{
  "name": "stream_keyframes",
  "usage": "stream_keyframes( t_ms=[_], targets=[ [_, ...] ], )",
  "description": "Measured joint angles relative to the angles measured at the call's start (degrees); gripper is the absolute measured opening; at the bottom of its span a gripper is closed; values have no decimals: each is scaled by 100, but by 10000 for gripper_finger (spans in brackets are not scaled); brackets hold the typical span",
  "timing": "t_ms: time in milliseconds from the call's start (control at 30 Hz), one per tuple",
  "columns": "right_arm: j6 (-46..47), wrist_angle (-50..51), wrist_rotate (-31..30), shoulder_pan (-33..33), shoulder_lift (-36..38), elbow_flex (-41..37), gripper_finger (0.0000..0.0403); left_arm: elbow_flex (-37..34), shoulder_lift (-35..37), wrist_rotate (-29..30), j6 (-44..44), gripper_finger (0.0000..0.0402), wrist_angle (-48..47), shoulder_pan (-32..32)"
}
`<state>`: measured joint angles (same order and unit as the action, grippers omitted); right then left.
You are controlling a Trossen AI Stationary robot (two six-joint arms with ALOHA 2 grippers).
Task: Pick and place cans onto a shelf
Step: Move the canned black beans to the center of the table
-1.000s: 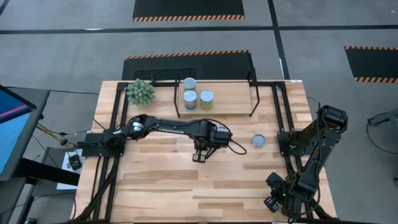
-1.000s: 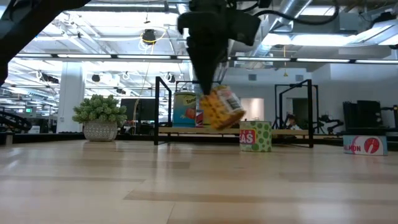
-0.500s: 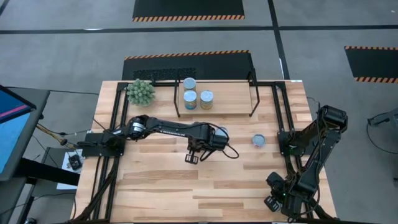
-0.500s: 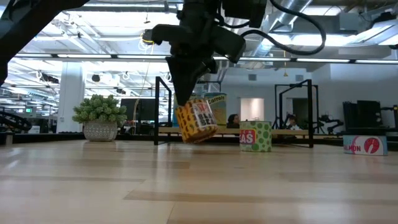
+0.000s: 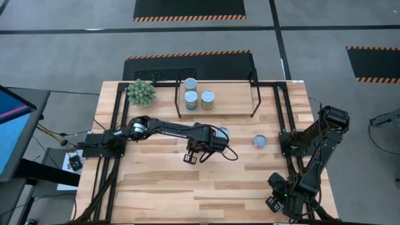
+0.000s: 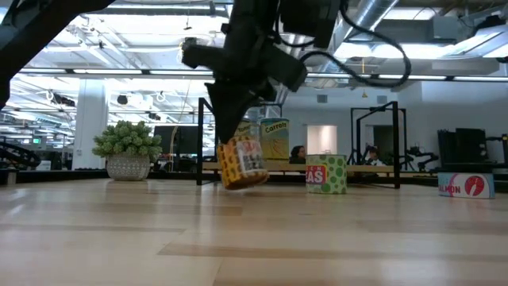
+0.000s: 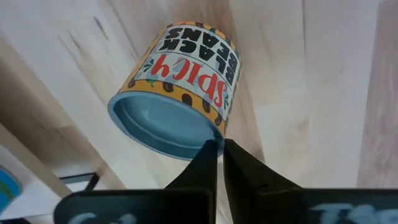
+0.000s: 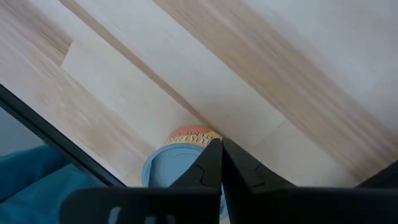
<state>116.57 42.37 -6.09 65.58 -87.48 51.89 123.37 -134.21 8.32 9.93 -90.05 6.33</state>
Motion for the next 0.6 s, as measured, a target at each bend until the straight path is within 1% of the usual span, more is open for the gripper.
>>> stream_keyframes(
  t_ms=[267,600],
  targets=[
    [0,73,2,0,0,1,21,-92,0,255,-27,2,2,87],
    [2,76,2,0,0,-2,28,-92,0,253,-64,46,3,81]
  ],
)
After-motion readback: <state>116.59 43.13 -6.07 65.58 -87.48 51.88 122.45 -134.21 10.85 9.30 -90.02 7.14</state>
